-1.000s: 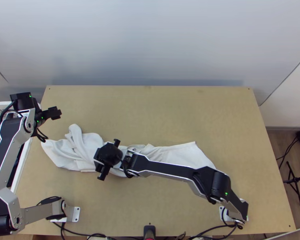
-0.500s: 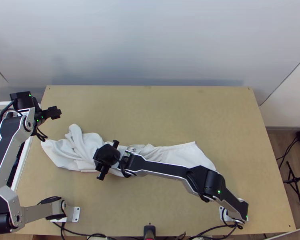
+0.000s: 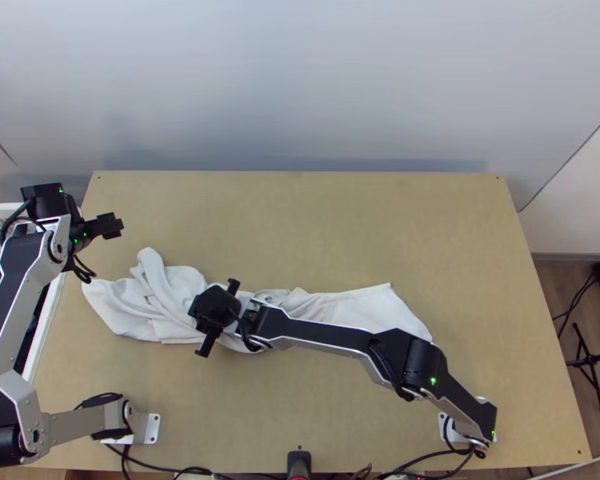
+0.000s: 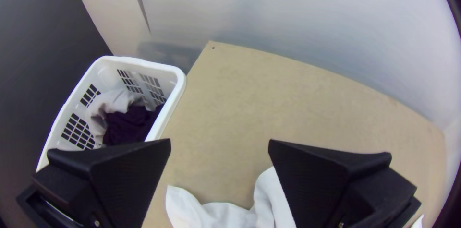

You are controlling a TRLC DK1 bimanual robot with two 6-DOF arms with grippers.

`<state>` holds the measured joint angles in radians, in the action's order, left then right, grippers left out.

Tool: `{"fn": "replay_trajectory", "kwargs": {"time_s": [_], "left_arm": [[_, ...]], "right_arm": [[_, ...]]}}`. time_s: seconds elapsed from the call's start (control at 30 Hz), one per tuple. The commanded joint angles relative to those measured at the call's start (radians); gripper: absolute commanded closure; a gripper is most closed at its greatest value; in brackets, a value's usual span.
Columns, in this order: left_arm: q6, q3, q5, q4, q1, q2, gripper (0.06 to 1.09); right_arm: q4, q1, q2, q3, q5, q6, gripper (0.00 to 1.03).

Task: Fold the t-shirt

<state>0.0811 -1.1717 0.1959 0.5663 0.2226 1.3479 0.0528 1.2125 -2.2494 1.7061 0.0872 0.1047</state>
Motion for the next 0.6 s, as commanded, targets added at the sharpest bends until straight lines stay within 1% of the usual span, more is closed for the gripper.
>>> {"fn": "replay_trajectory", "kwargs": {"time_s": [0.0, 0.1, 0.17, 0.3, 0.4, 0.53, 0.57], "left_arm": [[0.000, -0.002, 0.000, 0.001, 0.000, 0.000, 0.10], [0.000, -0.009, -0.001, 0.001, -0.002, 0.000, 0.10], [0.000, -0.016, -0.003, 0.003, -0.003, -0.001, 0.10], [0.003, -0.028, -0.019, 0.027, -0.003, 0.000, 0.10], [0.023, -0.046, -0.053, 0.103, 0.004, 0.016, 0.10], [0.020, -0.040, -0.119, 0.162, 0.018, 0.013, 0.10], [0.014, -0.037, -0.121, 0.168, 0.021, 0.010, 0.10]], "right_arm": [[-0.001, -0.028, 0.056, -0.020, 0.002, -0.073, 1.00], [0.002, -0.065, 0.103, -0.033, 0.000, -0.148, 1.00], [0.005, -0.088, 0.152, -0.059, 0.000, -0.177, 1.00], [0.005, -0.130, 0.261, -0.129, 0.000, -0.184, 1.00], [0.005, -0.172, 0.333, -0.186, 0.000, -0.212, 1.00], [0.005, -0.232, 0.418, -0.269, 0.000, -0.258, 1.00], [0.005, -0.245, 0.438, -0.287, 0.000, -0.266, 1.00]]}}
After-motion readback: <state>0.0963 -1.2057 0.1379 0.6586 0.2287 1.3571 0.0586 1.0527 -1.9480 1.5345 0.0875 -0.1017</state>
